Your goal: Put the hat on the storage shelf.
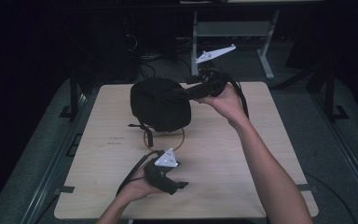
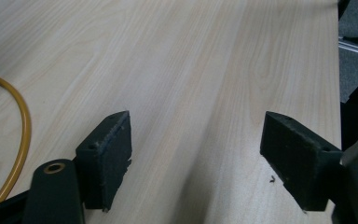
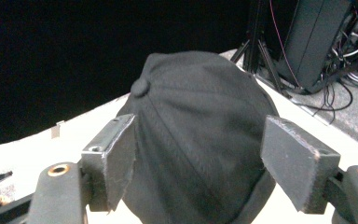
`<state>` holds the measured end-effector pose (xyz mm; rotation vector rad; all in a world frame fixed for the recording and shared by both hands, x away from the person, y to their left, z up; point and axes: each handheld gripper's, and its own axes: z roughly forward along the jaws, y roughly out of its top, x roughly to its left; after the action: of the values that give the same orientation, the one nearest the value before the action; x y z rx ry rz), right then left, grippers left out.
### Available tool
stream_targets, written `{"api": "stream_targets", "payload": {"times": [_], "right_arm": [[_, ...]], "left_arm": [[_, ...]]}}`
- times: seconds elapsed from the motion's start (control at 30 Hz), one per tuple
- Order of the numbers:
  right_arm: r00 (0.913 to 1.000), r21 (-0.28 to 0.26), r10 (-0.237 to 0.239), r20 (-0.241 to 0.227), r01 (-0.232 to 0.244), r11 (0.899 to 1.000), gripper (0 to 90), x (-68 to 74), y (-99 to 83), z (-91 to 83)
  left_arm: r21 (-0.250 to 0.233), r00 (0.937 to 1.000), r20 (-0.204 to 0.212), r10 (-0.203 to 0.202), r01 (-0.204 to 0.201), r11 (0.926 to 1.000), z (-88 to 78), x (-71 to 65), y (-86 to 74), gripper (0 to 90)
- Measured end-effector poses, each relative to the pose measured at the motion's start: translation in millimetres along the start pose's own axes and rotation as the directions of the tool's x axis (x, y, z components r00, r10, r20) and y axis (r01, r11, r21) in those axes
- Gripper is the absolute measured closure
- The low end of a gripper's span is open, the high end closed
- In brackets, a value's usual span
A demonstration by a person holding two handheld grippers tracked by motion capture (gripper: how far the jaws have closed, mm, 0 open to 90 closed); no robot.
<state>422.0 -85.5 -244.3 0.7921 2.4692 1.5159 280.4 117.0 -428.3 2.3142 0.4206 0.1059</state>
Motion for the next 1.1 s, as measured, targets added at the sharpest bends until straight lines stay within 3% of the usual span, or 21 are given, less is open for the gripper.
{"api": "stream_targets", "payload": {"times": [0.2,1.1], "right_arm": [[1.0,-0.009,-0.001,0.004,0.001,1.0,25.1,-2.5,-6.9,-10.2],[0.999,-0.001,0.028,0.034,-0.028,1.0,21.9,-14.2,-37.9,-43.8]], "left_arm": [[0.003,0.9999,-0.011,-0.013,0.013,0.9999,-0.5,1.9,-0.1,18.0],[0.002,0.9997,-0.015,-0.016,0.016,0.9999,3.0,0.0,-1.4,17.6]]}}
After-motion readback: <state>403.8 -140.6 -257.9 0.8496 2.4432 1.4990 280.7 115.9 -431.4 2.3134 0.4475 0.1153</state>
